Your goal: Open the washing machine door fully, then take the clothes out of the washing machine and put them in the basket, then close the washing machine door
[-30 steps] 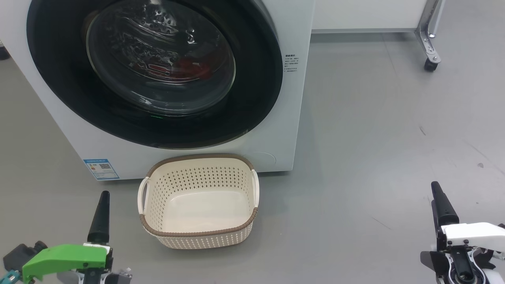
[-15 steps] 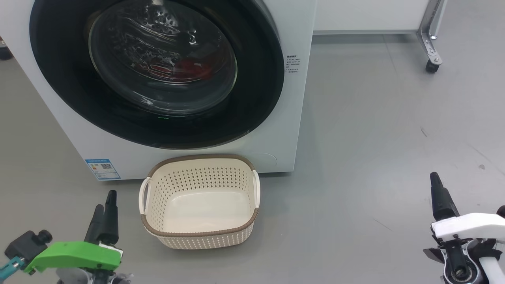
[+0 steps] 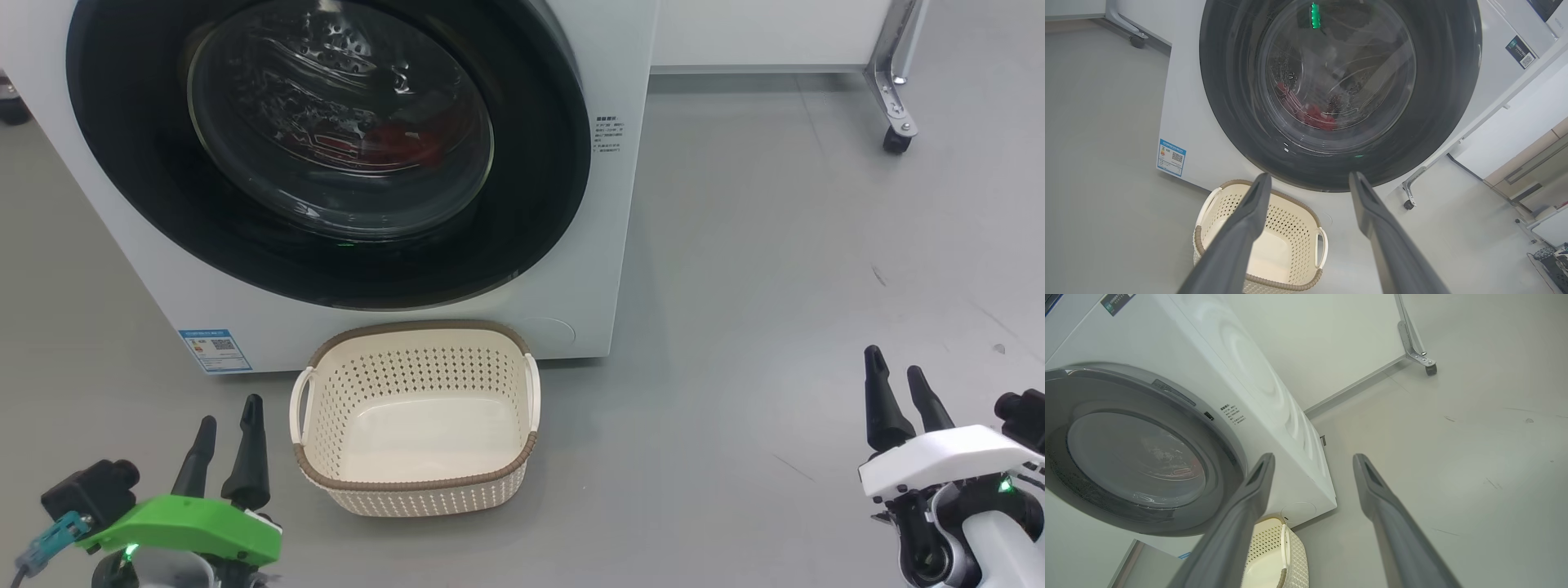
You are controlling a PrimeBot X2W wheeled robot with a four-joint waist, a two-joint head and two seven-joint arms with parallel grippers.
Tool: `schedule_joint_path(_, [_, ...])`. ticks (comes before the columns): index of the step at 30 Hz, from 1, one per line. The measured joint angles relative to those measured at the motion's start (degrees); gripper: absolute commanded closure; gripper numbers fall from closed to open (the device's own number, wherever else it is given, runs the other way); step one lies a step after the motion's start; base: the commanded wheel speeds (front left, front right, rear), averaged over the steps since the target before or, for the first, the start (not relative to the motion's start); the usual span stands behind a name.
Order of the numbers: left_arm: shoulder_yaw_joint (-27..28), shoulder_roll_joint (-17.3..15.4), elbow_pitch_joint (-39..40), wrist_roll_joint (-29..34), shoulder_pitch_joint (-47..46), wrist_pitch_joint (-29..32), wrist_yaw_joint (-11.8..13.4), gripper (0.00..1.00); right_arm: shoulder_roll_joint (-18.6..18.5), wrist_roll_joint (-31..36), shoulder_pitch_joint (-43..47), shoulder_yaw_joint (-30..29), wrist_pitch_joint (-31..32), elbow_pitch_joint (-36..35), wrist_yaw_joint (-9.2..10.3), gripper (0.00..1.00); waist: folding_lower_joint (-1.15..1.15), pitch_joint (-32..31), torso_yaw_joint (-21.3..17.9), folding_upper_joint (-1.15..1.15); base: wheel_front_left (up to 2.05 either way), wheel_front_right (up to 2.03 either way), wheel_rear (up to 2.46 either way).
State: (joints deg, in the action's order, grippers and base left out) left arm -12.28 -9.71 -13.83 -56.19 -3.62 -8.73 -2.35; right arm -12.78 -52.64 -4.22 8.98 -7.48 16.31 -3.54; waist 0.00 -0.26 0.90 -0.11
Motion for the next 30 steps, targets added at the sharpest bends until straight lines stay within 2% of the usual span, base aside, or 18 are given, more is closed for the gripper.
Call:
schedule_joint_path(11, [-2.5, -0.6, 0.1, 12.4, -0.3, -1.5, 3.2, 0.0, -0.4, 8.8, -0.3, 3.9, -1.9, 0.9, 2.61, 0.0, 0.0, -0.2, 0.1, 0.0, 0.0, 0.0, 0.0])
schedule_joint_path(20, [-4.2, -0.6, -0.4, 18.7, -0.3, -2.8, 4.8, 0.0, -0.4, 14.2, -0.3, 5.9, -3.6, 1.4, 4.12, 0.0, 0.0, -0.5, 0.0, 0.0, 0.0, 0.0, 0.0])
schedule_joint_path(30, [-5.0, -0.5, -1.5, 26.2, -0.3, -4.5, 6.7, 0.0, -0.6, 19.9, -0.4, 8.3, -5.4, 2.4, 4.85, 0.0, 0.0, -0.6, -0.3, 0.0, 0.0, 0.0, 0.0])
